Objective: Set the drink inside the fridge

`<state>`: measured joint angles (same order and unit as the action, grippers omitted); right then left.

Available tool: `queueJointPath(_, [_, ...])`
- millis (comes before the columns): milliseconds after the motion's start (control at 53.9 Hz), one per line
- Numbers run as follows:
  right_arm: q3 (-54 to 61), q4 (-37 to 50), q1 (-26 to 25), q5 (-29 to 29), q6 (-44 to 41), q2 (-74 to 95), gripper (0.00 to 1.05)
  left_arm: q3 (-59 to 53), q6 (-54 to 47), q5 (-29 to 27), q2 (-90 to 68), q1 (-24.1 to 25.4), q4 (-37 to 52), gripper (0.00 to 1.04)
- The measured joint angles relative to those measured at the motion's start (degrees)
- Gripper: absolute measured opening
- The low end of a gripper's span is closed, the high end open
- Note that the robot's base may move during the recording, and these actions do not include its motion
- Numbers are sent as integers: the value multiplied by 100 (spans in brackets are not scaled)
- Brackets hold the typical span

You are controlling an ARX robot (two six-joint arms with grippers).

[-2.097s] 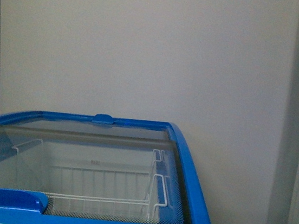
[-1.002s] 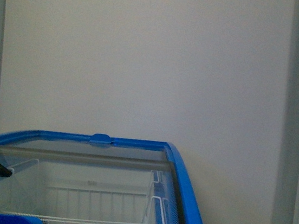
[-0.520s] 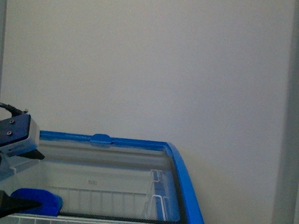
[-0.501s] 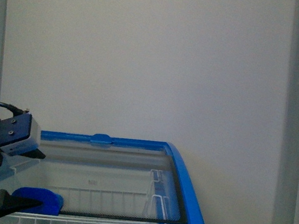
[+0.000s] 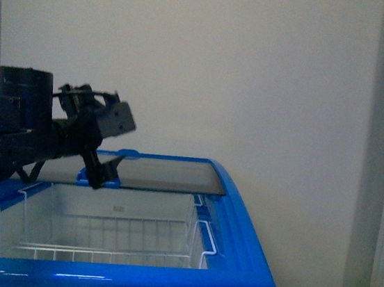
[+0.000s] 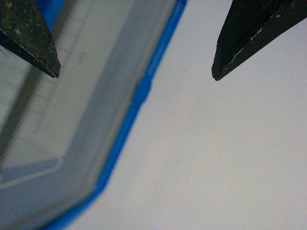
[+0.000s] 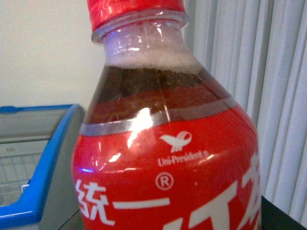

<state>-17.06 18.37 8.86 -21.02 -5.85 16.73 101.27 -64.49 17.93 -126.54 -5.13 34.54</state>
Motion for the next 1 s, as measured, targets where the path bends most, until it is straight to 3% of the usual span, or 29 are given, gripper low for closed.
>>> queueJointPath(93, [0,0,0,2,0,0,42,-175,398,-448,144,-52,710,97])
queueJointPath(241, [0,0,0,0,0,0,42,-710,1296,-1134,640,-24,1027,97])
queueJointPath(334, [0,0,0,2,-2,0,42,-1530,2712,-1849,1499,85,634,97])
queueJointPath(427, [0,0,0,0,-2,0,42,-2686,4269,-2216,2680,219,44,97])
queueJointPath(557, [0,0,0,2,-2,0,42,-4406,5799,-2194,4319,223,-686,97])
queueJointPath(724, [0,0,0,0,-2,0,42,-7235,6419,-2170,7211,-756,-2249,97])
queueJointPath(835, [0,0,0,-2,-2,0,42,-7962,6529,-2601,8459,-1362,-3073,97])
queueJointPath(909, [0,0,0,2,0,0,42,-8238,6699,-3108,9298,-1858,-3519,97])
queueJointPath(965, [0,0,0,28,0,0,42,-8474,6736,-4168,10203,-2562,-3429,91])
queueJointPath(1002, [0,0,2,24,0,0,42,-8649,6658,-4636,10612,-2745,-3198,84])
